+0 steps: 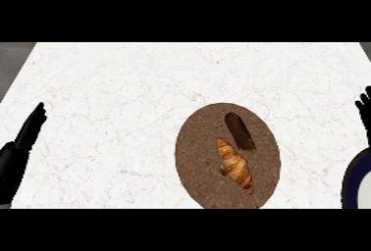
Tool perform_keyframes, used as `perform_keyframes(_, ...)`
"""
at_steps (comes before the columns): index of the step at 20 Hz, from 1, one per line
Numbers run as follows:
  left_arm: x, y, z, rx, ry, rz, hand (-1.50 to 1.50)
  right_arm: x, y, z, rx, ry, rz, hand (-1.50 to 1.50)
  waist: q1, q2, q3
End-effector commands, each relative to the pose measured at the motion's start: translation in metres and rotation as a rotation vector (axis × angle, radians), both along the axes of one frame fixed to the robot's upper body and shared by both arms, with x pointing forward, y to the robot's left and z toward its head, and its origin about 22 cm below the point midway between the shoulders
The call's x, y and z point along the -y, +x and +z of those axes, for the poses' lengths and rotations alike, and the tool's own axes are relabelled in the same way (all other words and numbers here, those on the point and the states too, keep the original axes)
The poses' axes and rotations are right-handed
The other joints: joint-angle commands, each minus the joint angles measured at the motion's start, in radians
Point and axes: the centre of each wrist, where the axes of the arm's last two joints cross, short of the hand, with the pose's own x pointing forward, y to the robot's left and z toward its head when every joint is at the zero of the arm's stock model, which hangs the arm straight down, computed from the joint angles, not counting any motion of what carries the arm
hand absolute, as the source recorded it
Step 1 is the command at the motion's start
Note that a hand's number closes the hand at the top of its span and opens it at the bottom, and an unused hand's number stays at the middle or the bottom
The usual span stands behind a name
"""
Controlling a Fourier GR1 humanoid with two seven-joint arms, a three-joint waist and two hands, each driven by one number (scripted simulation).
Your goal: Pick the croissant from the placemat and place it in the plate
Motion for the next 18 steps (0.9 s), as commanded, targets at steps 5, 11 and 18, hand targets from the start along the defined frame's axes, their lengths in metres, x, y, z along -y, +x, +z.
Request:
perform_keyframes(5,0.037,0.018,-0.007,-0.072,-0.199,-0.046,0.0,-0.127,0.041,0.027,0.108,0.162,0.867,1.5,0.096,-0.007,-0.027)
perform_keyframes(11,0.056,0.039,-0.015,-0.206,-0.35,-0.018,0.0,-0.134,0.052,-0.007,0.327,0.179,0.935,-1.5,0.028,-0.007,-0.024)
perform_keyframes(18,0.059,0.065,-0.015,-0.223,-0.372,0.016,0.0,-0.093,0.066,-0.023,0.286,-0.089,1.288,-1.5,0.007,-0.025,-0.028)
